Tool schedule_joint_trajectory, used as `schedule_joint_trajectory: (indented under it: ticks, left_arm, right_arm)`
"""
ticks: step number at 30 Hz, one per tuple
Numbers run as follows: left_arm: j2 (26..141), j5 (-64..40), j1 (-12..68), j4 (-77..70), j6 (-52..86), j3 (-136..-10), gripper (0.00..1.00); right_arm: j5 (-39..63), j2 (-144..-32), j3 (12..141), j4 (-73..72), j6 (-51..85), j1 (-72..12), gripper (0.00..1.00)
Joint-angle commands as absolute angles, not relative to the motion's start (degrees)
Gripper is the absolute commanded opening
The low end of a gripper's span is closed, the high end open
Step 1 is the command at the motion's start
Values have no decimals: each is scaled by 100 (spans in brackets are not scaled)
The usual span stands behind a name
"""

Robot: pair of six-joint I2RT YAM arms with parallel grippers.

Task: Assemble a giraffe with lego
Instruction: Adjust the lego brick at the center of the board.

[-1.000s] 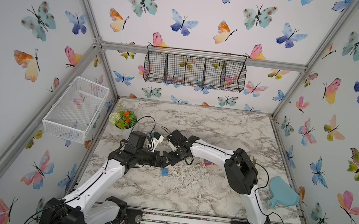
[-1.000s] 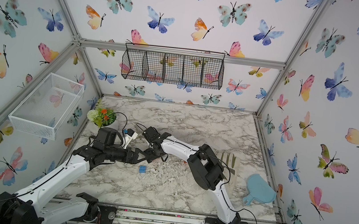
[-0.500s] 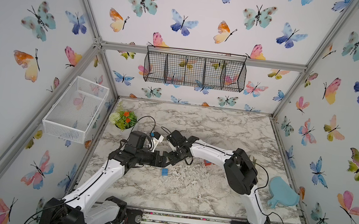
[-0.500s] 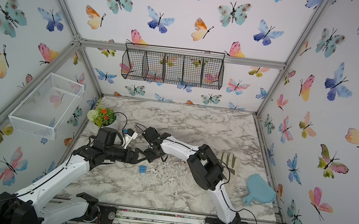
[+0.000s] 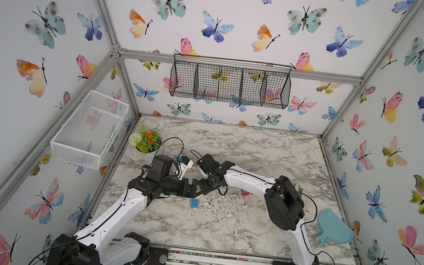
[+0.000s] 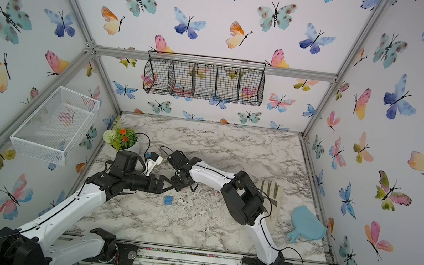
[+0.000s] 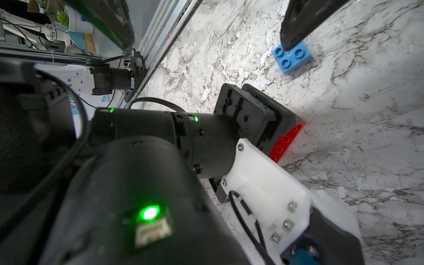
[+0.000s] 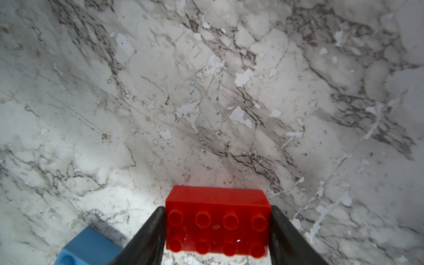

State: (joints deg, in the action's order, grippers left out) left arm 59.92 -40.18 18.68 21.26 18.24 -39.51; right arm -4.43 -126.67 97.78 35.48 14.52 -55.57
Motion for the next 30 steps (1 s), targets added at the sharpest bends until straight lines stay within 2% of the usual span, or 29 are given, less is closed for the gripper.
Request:
schedule_joint_trajectory:
  ticks: [1,10,23,30]
  left_arm:
    - [5941,-4138,1825,2083,1774,-3885,98]
    - [5967,-4165,1826,2079,1762,-3885,98]
    - [5985,-4196,1819,2070,1766,-3891,98]
    - [5968,-4182,1818,2074,1758,-3885,98]
  right_arm:
    - [-718,-12658,9776,3861,1732,-5542,63]
    - [-640,-12210,9037,3730,2232,-5203,63]
    - [-556,-12218,9059,3777,2327,-5159,74]
    - [-510,-12256,9121,3790,2284,-5151,75]
